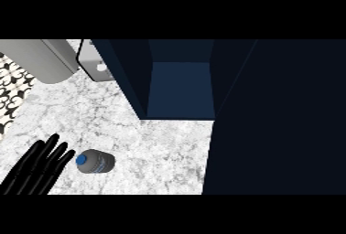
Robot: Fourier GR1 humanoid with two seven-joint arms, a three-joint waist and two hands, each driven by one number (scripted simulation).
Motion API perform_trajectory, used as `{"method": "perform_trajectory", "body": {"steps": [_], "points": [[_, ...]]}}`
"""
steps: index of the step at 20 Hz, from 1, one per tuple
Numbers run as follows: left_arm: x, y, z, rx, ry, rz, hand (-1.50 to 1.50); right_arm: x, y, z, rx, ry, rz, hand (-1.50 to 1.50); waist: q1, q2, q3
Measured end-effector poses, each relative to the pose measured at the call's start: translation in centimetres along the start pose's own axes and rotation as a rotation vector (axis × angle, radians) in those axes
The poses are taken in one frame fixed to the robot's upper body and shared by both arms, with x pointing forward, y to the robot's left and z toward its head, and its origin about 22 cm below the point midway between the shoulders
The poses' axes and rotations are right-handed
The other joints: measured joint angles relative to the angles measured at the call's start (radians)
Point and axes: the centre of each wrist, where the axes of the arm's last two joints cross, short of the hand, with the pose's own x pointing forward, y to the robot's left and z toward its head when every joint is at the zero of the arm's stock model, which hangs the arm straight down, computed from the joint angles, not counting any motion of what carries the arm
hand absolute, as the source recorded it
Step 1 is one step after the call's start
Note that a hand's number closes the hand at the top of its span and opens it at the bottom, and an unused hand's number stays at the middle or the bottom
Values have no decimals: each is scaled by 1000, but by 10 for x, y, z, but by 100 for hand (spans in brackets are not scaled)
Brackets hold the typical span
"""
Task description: Pick up the bottled water, place it into the cabinet and close the cabinet
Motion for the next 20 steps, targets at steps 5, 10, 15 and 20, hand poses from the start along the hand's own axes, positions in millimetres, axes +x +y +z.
{"method": "perform_trajectory", "body": {"steps": [5, 10, 15, 20], "points": [[-3, -3, 4, 3, 31, 13, -150, 3, 5, -3, -8, 7, -17, -150, 2, -2, 0], [-5, -5, 5, 13, 29, 19, -150, 6, 6, -5, -4, 18, -9, -150, 1, -2, 0], [-6, -4, 6, 14, 12, 9, -150, 8, 7, -6, -1, 20, -4, -150, -3, -2, 0], [-5, 2, 6, 31, -18, -29, -150, 10, 12, -8, 6, 27, -19, -150, -6, 1, 0]]}}
